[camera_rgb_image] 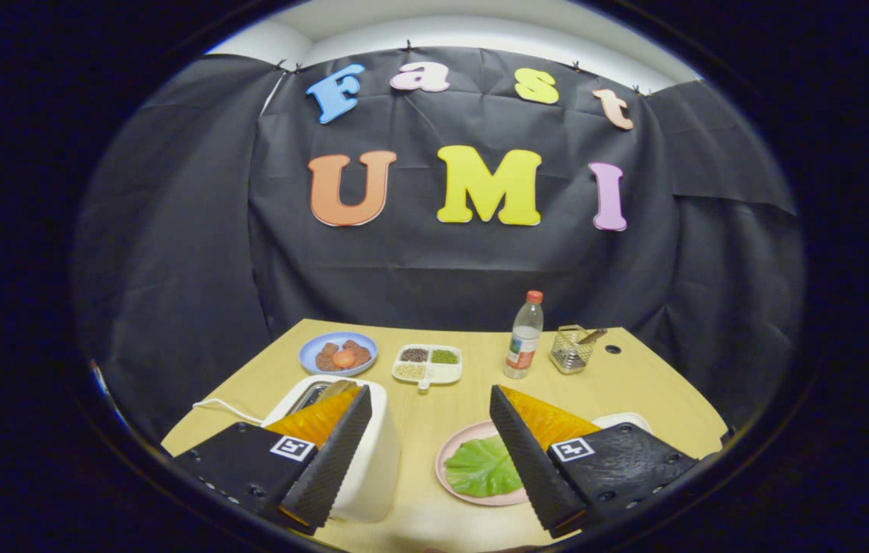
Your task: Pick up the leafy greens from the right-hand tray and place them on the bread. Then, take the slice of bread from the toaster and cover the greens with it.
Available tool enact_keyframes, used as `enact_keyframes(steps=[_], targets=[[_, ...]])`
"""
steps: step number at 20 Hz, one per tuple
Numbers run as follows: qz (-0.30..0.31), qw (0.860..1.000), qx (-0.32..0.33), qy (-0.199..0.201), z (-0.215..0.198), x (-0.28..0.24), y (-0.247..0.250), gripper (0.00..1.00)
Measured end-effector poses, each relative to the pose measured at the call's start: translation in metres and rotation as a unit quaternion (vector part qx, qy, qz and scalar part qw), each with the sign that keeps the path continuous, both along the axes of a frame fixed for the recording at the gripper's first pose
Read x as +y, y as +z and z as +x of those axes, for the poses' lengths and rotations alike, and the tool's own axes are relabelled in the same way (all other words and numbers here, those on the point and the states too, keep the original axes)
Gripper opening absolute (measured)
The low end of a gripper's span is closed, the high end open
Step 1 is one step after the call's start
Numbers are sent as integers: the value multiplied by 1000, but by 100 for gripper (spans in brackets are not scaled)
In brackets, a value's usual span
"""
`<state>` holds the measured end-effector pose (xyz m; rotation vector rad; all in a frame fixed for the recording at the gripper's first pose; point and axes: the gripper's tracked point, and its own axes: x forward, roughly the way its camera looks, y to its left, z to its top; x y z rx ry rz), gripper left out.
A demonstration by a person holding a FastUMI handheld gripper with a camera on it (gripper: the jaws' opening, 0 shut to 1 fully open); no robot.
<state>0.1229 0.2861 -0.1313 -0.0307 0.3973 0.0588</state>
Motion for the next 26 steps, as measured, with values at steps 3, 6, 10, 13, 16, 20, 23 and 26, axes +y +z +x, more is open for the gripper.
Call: enact_keyframes(steps=[3, 6, 10, 13, 16, 20, 23, 26], targets=[[-2, 1000, 8, 23, 12, 33, -6, 96], [-7, 999, 30, 33, 28, 57, -22, 96], [-4, 997, 76, 34, 48, 71, -51, 95], [7, 993, 106, 45, 53, 82, -69, 87], [1, 990, 133, 49, 52, 85, -78, 79], [2, 987, 151, 59, 49, 91, -88, 37], [-3, 987, 151, 53, 42, 85, -81, 11], [-6, 990, 130, 54, 40, 84, -64, 10]])
